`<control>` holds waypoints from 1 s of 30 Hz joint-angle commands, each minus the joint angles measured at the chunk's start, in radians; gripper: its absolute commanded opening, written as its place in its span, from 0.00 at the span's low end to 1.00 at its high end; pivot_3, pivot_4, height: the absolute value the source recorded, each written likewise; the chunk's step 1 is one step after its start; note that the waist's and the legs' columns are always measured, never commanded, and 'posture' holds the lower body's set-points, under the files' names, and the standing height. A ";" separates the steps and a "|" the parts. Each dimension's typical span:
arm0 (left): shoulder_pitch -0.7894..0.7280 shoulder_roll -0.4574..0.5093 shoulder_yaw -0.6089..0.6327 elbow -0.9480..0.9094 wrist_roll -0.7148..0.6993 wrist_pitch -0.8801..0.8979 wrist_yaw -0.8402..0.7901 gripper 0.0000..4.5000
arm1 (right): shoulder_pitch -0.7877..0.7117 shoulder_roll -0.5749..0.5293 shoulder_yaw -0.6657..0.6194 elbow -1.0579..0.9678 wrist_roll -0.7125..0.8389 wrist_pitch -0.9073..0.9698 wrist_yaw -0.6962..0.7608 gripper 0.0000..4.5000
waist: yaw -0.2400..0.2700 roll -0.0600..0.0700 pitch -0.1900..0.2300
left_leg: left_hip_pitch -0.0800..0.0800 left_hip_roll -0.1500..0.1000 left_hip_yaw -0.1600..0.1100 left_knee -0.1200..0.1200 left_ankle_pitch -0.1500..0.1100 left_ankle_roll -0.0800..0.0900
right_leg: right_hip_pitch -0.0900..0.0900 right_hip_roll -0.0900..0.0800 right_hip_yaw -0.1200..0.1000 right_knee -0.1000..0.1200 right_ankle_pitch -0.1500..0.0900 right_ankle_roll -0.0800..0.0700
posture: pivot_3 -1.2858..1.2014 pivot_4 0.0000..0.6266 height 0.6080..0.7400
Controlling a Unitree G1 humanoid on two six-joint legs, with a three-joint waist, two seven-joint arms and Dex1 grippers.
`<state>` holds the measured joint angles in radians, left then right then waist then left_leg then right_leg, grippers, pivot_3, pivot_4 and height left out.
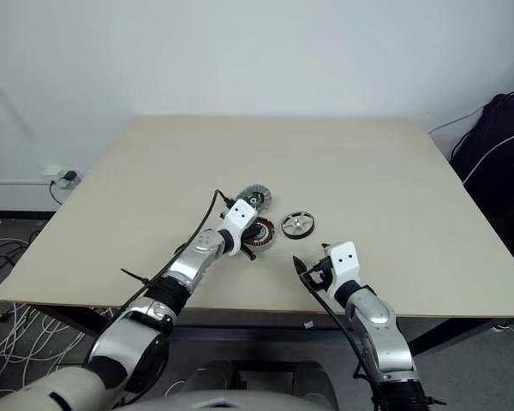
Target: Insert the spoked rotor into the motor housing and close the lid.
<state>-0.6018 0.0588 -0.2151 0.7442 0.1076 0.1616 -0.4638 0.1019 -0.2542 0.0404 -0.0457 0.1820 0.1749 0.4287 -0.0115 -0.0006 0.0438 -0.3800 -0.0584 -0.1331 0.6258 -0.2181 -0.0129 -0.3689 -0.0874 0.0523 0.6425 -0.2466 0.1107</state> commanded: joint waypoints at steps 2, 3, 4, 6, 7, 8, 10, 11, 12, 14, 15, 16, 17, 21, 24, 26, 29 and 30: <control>-0.046 -0.013 -0.001 0.020 0.005 -0.028 0.009 0.01 | -0.007 0.007 -0.013 -0.033 0.004 -0.025 -0.006 1.00 | 0.000 0.000 0.000 | 0.000 0.000 0.000 0.000 0.000 0.000 | 0.000 0.000 0.000 0.000 0.000 0.000 | 0.52 0.00 1.00; -0.050 -0.014 -0.001 0.026 0.006 -0.029 0.010 0.01 | -0.007 0.007 -0.013 -0.033 0.004 -0.025 -0.006 1.00 | 0.000 0.000 0.000 | 0.000 0.000 0.000 0.000 0.000 0.000 | 0.000 0.000 0.000 0.000 0.000 0.000 | 0.52 0.00 1.00; -0.053 -0.015 -0.002 0.032 0.007 -0.031 0.011 0.01 | -0.007 0.008 -0.014 -0.033 0.004 -0.026 -0.007 1.00 | 0.000 0.000 0.000 | 0.000 0.000 0.000 0.000 0.000 0.000 | 0.000 0.000 0.000 0.000 0.000 0.000 | 0.52 0.00 1.00; -0.061 -0.019 -0.003 0.048 0.009 -0.037 0.011 0.01 | -0.007 0.008 -0.015 -0.032 0.004 -0.026 -0.007 1.00 | 0.000 0.000 0.000 | 0.000 0.000 0.000 0.000 0.000 0.000 | 0.000 0.000 0.000 0.000 0.000 0.000 | 0.52 0.00 1.00; -0.065 -0.021 -0.003 0.057 0.010 -0.040 0.011 0.01 | -0.007 0.008 -0.015 -0.032 0.004 -0.026 -0.008 1.00 | 0.000 0.000 0.000 | 0.000 0.000 0.000 0.000 0.000 0.000 | 0.000 0.000 0.000 0.000 0.000 0.000 | 0.52 0.00 1.00; -0.069 -0.023 -0.002 0.064 0.011 -0.043 0.011 0.01 | -0.007 0.009 -0.015 -0.032 0.005 -0.026 -0.008 1.00 | 0.000 0.000 0.000 | 0.000 0.000 0.000 0.000 0.000 0.000 | 0.000 0.000 0.000 0.000 0.000 0.000 | 0.52 0.00 1.00; -0.079 -0.028 -0.003 0.084 0.013 -0.050 0.013 0.01 | -0.006 0.009 -0.016 -0.033 0.005 -0.026 -0.010 1.00 | 0.000 0.000 0.000 | 0.000 0.000 0.000 0.000 0.000 0.000 | 0.000 0.000 0.000 0.000 0.000 0.000 | 0.52 0.00 1.00; -0.085 -0.031 -0.003 0.093 0.014 -0.053 0.014 0.01 | -0.005 0.009 -0.016 -0.034 0.005 -0.026 -0.011 1.00 | 0.000 0.000 0.000 | 0.000 0.000 0.000 0.000 0.000 0.000 | 0.000 0.000 0.000 0.000 0.000 0.000 | 0.52 0.00 1.00; -0.092 -0.034 -0.003 0.103 0.016 -0.055 0.016 0.01 | -0.007 0.009 -0.016 -0.032 0.005 -0.027 -0.011 1.00 | 0.000 0.000 0.000 | 0.000 0.000 0.000 0.000 0.000 0.000 | 0.000 0.000 0.000 0.000 0.000 0.000 | 0.52 0.00 1.00; -0.105 -0.038 -0.001 0.125 0.018 -0.063 0.020 0.01 | -0.009 0.009 -0.016 -0.031 0.006 -0.027 -0.013 1.00 | 0.000 0.000 0.000 | 0.000 0.000 0.000 0.000 0.000 0.000 | 0.000 0.000 0.000 0.000 0.000 0.000 | 0.52 0.00 1.00; -0.111 -0.039 0.000 0.135 0.019 -0.067 0.021 0.01 | -0.008 0.009 -0.016 -0.031 0.006 -0.027 -0.013 1.00 | 0.000 0.000 0.000 | 0.000 0.000 0.000 0.000 0.000 0.000 | 0.000 0.000 0.000 0.000 0.000 0.000 | 0.52 0.00 1.00; -0.117 -0.040 0.001 0.148 0.020 -0.071 0.024 0.01 | -0.009 0.010 -0.016 -0.030 0.006 -0.027 -0.014 1.00 | 0.000 0.000 0.000 | 0.000 0.000 0.000 0.000 0.000 0.000 | 0.000 0.000 0.000 0.000 0.000 0.000 | 0.52 0.00 1.00; -0.123 -0.041 0.001 0.160 0.021 -0.075 0.026 0.01 | -0.010 0.010 -0.016 -0.030 0.006 -0.027 -0.015 1.00 | 0.000 0.000 0.000 | 0.000 0.000 0.000 0.000 0.000 0.000 | 0.000 0.000 0.000 0.000 0.000 0.000 | 0.52 0.00 1.00; -0.142 -0.046 0.004 0.207 0.021 -0.086 0.036 0.01 | -0.012 0.011 -0.016 -0.030 0.006 -0.027 -0.017 1.00 | 0.000 0.000 0.000 | 0.000 0.000 0.000 0.000 0.000 0.000 | 0.000 0.000 0.000 0.000 0.000 0.000 | 0.52 0.00 1.00; -0.153 -0.051 0.011 0.238 0.016 -0.089 0.041 0.01 | -0.012 0.011 -0.017 -0.031 0.005 -0.027 -0.017 1.00 | 0.000 0.000 0.000 | 0.000 0.000 0.000 0.000 0.000 0.000 | 0.000 0.000 0.000 0.000 0.000 0.000 | 0.52 0.00 1.00; -0.162 -0.054 0.019 0.263 0.013 -0.090 0.046 0.01 | -0.014 0.012 -0.017 -0.030 0.005 -0.027 -0.018 1.00 | 0.000 0.000 0.000 | 0.000 0.000 0.000 0.000 0.000 0.000 | 0.000 0.000 0.000 0.000 0.000 0.000 | 0.52 0.00 1.00; -0.173 -0.057 0.023 0.294 0.014 -0.100 0.051 0.01 | -0.014 0.012 -0.017 -0.031 0.005 -0.026 -0.018 1.00 | -0.001 0.000 0.000 | 0.000 0.000 0.000 0.000 0.000 0.000 | 0.000 0.000 0.000 0.000 0.000 0.001 | 0.52 0.00 1.00; -0.178 -0.058 0.023 0.304 0.015 -0.104 0.053 0.01 | -0.016 0.012 -0.017 -0.030 0.005 -0.026 -0.018 1.00 | 0.000 0.000 0.000 | 0.000 0.000 0.000 0.000 0.000 0.000 | 0.000 0.000 0.000 0.000 0.000 0.001 | 0.52 0.00 1.00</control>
<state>-0.7494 0.0022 -0.2010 1.0360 0.1176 0.0754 -0.4150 0.1029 -0.2450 0.0387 -0.0455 0.1814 0.1729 0.4121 -0.0120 -0.0008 0.0439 -0.3800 -0.0586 -0.1332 0.6262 -0.2180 -0.0128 -0.3684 -0.0874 0.0521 0.6425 -0.2461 0.1115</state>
